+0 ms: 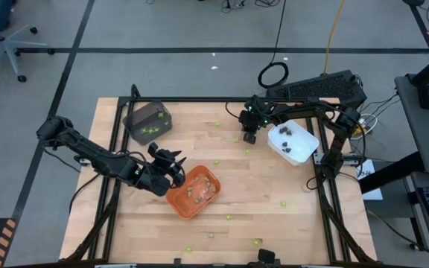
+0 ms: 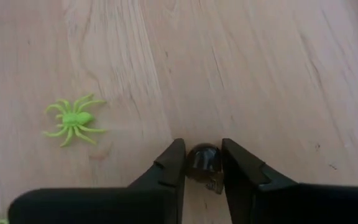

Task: Sort Halloween decoration
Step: Put the small transparent skull toy into the white bin

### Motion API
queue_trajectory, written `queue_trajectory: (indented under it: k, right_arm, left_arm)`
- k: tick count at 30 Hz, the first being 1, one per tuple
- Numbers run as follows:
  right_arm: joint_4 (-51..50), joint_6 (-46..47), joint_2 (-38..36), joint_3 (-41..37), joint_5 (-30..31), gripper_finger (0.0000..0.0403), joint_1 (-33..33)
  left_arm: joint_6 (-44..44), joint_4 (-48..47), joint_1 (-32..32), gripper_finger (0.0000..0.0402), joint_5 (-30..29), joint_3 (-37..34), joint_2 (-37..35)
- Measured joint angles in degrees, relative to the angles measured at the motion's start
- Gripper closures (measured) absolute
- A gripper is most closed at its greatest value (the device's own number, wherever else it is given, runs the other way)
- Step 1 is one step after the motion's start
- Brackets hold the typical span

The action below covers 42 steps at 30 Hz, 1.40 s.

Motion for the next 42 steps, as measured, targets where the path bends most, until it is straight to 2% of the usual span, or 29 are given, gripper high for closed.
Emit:
queue_trajectory:
  k: [6, 11, 15, 21, 26, 31, 34, 42]
  right_arm:
    - [-0.17, 0.17, -0.21, -0.06, -0.34, 0.0347, -0.01]
    - [-2.38, 0.37, -2.96, -0.41, -5.49, 0.0349, -0.15]
    - [-4.51, 0.14, -6.87, -0.35, -11.65, 0.0349, -0.13]
    - [-7.62, 0.79, -11.54, -1.14, -27.32, 0.035, 1.55]
    - [-7.84, 2.22, -16.26, -4.09, -32.24, 0.0351, 6.86]
    - [-4.15, 5.29, -21.7, -7.22, -32.46, 0.0351, 14.48]
    - [4.77, 8.16, -24.28, -10.91, -32.06, 0.0351, 19.5]
    - [31.48, 13.91, -25.23, -22.92, -16.77, 0.0351, 31.75]
  left_arm:
    - [-0.02, -0.02, 0.0, 0.0265, 1.28, 0.0, 0.0]
    - [0.0, -0.02, 0.0, 0.0265, 1.31, 0.01, 0.0]
    - [0.0, 0.5, 0.0, 0.0265, 1.31, 0.02, 0.0]
    - [-0.01, 0.94, 0.0, 0.0265, 1.31, 0.04, 0.92]
    - [-0.04, 1.11, 0.0, 0.0265, 1.31, 0.07, 3.11]
    - [0.02, 2.51, 0.0, 0.0265, 1.29, 0.07, 4.33]
    - [0.08, 3.19, 0.0, 0.0265, 1.29, 0.07, 4.39]
    - [0.57, 5.12, 0.0, 0.0265, 1.27, 0.07, 4.39]
